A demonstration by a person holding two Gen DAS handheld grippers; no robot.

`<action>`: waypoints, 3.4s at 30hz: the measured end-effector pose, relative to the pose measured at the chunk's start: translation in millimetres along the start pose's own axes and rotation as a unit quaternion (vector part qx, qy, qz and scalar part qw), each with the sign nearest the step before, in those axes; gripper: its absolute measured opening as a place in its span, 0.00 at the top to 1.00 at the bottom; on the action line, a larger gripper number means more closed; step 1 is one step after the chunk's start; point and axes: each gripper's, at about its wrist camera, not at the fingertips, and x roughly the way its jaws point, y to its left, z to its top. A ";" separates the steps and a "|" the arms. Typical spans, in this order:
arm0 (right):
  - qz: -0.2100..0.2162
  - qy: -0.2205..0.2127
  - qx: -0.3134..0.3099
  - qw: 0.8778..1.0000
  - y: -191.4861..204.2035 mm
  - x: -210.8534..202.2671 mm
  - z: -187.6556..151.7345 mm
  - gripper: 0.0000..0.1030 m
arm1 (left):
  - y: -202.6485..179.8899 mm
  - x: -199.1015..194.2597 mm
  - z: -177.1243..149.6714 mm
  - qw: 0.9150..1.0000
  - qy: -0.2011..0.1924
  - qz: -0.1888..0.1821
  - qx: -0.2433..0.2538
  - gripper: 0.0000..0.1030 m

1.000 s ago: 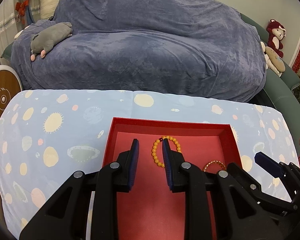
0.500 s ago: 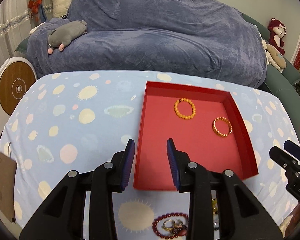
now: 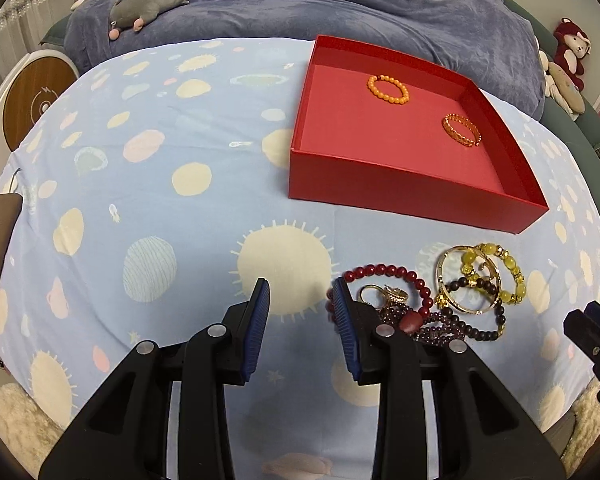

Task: Organize jewelry
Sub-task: 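Move both open tools back over the remaining bracelet pile, then grasp the dark red bead bracelet with the left tool while the right tool grasps the thin gold bangle, then lower both bracelets into the red box and open both tools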

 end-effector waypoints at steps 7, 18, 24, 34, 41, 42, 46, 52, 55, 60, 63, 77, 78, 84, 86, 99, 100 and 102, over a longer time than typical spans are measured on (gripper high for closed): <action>0.005 0.010 0.001 1.000 1.3 3.3 -9.5 0.43 | -9.3 16.7 -3.5 1.000 0.009 -0.004 0.010 0.70; 0.012 0.023 -0.005 1.000 9.9 10.8 -13.7 0.43 | -18.3 23.7 -3.3 0.999 -0.004 0.004 0.032 0.92; 0.014 0.024 -0.010 1.000 14.9 13.1 -13.4 0.43 | -14.1 10.6 -11.4 1.000 -0.012 -0.004 0.024 0.93; 0.023 0.019 -0.038 0.999 40.5 31.6 5.0 0.43 | -5.6 -1.0 -23.0 1.000 -0.010 -0.010 0.011 0.93; 0.025 0.027 -0.055 0.998 59.3 53.8 18.9 0.43 | -4.2 2.2 -23.4 1.000 -0.004 -0.014 0.010 0.93; 0.025 0.028 -0.057 0.998 61.2 56.5 20.1 0.43 | -3.5 2.9 -22.7 1.000 -0.003 -0.014 0.009 0.93; 0.024 0.035 -0.064 0.997 67.6 66.2 24.0 0.43 | -1.0 5.4 -20.7 1.000 0.000 -0.016 0.005 0.93; 0.019 0.044 -0.071 0.996 73.6 77.6 23.8 0.40 | -0.1 8.8 -20.3 1.000 0.005 -0.019 0.001 0.93; 0.010 0.043 -0.077 0.996 76.1 81.8 22.2 0.40 | 0.0 9.5 -20.6 1.000 0.005 -0.021 0.000 0.93; 0.005 0.041 -0.080 0.996 75.9 84.7 21.9 0.43 | 0.9 10.5 -20.8 1.000 0.006 -0.021 -0.001 0.93; 0.008 0.040 -0.078 0.996 74.6 83.3 21.7 0.43 | 0.8 10.5 -20.8 1.000 0.006 -0.022 -0.001 0.93; 0.033 0.004 -0.031 0.999 45.4 33.6 22.9 0.43 | -6.4 -24.0 -7.4 0.999 -0.022 -0.046 -0.003 0.93; 0.034 0.002 -0.027 0.999 41.4 29.3 22.4 0.43 | -7.9 -28.7 -5.4 0.998 -0.025 -0.050 -0.002 0.93; 0.027 -0.009 -0.010 1.000 16.1 8.1 17.9 0.43 | -20.7 -56.4 7.9 0.997 -0.045 -0.068 0.009 0.93; 0.025 -0.013 -0.006 1.000 8.3 2.4 17.8 0.43 | -25.0 -65.2 14.0 0.996 -0.052 -0.074 0.013 0.93; 0.045 -0.045 -0.015 0.998 9.0 2.6 77.9 0.43 | -52.1 -78.2 91.9 0.988 -0.100 -0.112 0.031 0.93; 0.046 -0.046 -0.017 0.998 11.7 6.3 85.5 0.43 | -54.9 -75.1 99.2 0.988 -0.103 -0.110 0.035 0.93; 0.050 -0.045 -0.018 0.998 16.9 15.7 100.2 0.43 | -57.5 -67.0 113.3 0.988 -0.106 -0.107 0.038 0.93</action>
